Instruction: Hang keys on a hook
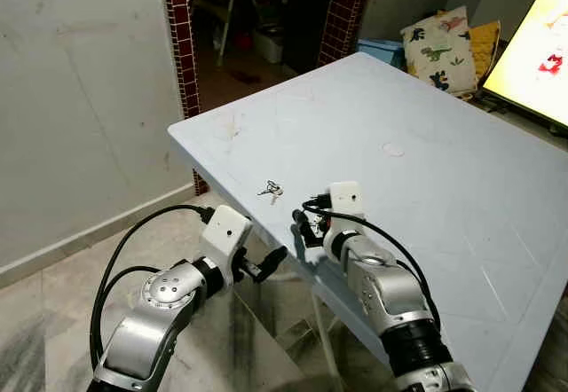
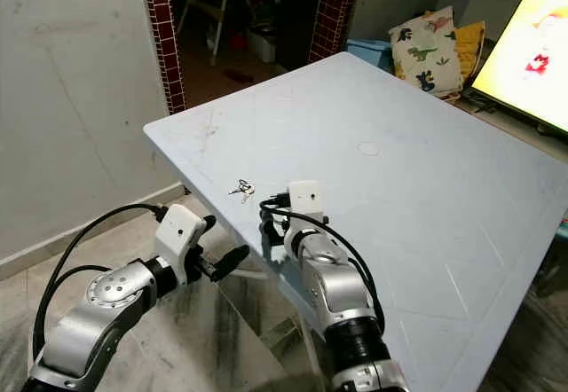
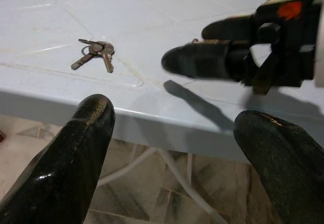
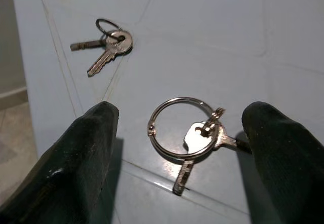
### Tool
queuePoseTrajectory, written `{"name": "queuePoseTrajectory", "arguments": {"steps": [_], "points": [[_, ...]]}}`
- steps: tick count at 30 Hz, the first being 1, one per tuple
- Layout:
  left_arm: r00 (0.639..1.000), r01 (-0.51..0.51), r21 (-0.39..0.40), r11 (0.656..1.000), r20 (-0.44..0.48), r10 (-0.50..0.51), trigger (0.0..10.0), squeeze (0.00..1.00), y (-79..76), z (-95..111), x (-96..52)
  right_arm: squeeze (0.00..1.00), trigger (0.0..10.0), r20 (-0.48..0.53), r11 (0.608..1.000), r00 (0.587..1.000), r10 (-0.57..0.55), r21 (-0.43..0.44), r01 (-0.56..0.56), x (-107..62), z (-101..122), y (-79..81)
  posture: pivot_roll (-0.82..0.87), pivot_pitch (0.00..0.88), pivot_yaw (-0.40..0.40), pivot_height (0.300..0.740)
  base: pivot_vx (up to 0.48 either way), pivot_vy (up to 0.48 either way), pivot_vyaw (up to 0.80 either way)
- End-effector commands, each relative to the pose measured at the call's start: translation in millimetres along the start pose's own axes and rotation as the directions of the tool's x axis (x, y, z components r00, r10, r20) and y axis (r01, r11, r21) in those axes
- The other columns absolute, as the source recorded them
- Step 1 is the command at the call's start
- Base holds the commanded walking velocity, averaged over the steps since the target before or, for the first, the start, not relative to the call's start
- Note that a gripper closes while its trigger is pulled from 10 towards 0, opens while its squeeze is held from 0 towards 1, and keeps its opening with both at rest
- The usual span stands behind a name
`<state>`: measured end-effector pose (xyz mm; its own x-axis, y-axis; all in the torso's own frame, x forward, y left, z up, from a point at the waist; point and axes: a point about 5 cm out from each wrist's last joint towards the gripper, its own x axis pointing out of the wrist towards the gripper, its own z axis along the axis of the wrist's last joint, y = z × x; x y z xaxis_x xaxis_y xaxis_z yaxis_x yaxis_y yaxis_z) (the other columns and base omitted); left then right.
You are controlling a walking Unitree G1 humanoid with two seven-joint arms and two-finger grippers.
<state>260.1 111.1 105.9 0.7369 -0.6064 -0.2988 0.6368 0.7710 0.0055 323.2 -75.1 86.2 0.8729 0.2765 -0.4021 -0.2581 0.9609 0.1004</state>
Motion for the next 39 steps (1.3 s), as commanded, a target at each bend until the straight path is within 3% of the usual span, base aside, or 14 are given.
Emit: {"name": "queuePoseTrajectory", "arguments": {"steps": [1, 11, 39], "points": [[1.000, 0.023, 0.024, 0.999, 0.021, -0.023, 10.0, 0.00, -5.7, 5.0, 1.6, 0.00, 0.0, -0.012, 1.000, 1.000, -0.020, -0.003, 0.020, 1.6, -0.3, -5.4, 0.09, 0.000, -0.127, 0.740, 0.000, 0.000, 0.00], [1.000, 0.013, 0.006, 1.000, 0.027, -0.013, 10.0, 0.00, -5.9, 3.9, 1.3, 0.00, 0.0, -0.056, 0.998, 0.997, -0.051, -0.034, 0.049, 3.3, -8.9, -17.4, 0.09, 0.000, -0.133, 0.740, 0.000, 0.000, 0.00], [0.999, 0.007, 0.014, 1.000, 0.032, -0.007, 10.0, 0.00, -3.1, 6.5, 2.6, 0.00, 0.0, -0.009, 0.996, 0.998, -0.068, -0.058, 0.068, 0.1, -7.9, -34.6, 0.09, 0.000, -0.119, 0.740, 0.000, 0.000, 0.00]]}}
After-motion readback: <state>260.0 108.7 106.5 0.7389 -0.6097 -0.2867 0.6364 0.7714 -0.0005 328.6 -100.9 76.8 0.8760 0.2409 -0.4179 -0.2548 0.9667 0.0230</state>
